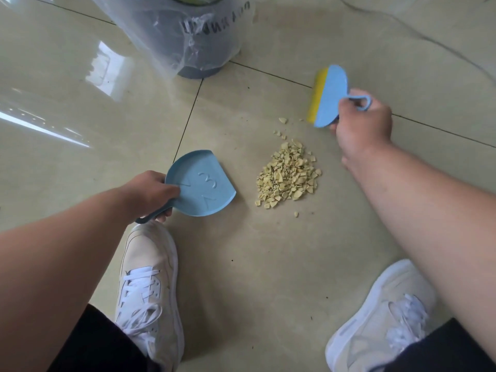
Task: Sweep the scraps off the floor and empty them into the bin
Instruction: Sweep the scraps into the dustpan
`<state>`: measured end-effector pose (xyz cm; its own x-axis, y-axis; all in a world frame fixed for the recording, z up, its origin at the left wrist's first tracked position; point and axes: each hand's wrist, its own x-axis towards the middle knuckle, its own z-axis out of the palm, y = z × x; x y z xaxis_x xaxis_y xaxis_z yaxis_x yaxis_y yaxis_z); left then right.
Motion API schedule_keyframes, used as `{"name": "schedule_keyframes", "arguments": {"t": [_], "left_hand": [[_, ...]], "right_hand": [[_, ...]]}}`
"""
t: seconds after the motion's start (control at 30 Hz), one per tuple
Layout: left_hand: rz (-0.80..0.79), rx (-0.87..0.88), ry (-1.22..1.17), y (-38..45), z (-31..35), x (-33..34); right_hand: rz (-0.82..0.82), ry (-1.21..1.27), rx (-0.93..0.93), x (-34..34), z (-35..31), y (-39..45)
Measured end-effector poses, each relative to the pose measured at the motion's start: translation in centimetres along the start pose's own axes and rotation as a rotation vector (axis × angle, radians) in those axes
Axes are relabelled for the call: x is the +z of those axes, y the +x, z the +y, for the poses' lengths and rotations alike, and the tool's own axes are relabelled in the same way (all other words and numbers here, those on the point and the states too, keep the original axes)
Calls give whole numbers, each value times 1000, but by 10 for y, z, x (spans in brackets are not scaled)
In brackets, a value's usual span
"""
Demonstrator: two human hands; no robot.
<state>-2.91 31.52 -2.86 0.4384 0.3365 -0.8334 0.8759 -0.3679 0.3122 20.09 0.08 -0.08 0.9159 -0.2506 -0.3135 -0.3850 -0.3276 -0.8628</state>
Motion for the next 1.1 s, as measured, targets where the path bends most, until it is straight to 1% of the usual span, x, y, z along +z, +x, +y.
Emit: {"name": "schedule_keyframes", "arguments": {"t": [0.03,0.1,0.17,0.23,0.3,0.43,0.53,0.6,0.7,0.77,0.87,1.0,1.1], "left_hand": [[14,3,0,1,0,0],[39,5,1,4,0,1],[50,12,23,6,0,3],[50,23,46,7,1,5],[51,35,58,7,2,6],[62,52,76,2,8,9],[65,56,91,-3,9,13],[58,50,92,-6,8,15],[50,46,75,-8,11,17],[50,59,73,-8,16,20],[43,70,72,-6,22,24],[24,78,73,0,29,27],[9,101,96,0,33,31]], "right_hand": [[-20,-163,-127,-2,-3,11],[-120,-477,-322,-3,0,24],[-255,-682,-468,-1,12,25],[-386,-807,-581,2,26,13],[-486,-874,-638,1,39,-6],[-595,-909,-707,-12,59,-55],[-590,-862,-809,-22,76,-75],[-547,-816,-816,-28,78,-72],[-399,-802,-773,-44,70,-48],[-286,-860,-758,-59,68,-19],[-176,-950,-694,-85,76,22],[-142,-1006,-529,-105,84,44],[-167,-991,-488,-94,87,29]]}}
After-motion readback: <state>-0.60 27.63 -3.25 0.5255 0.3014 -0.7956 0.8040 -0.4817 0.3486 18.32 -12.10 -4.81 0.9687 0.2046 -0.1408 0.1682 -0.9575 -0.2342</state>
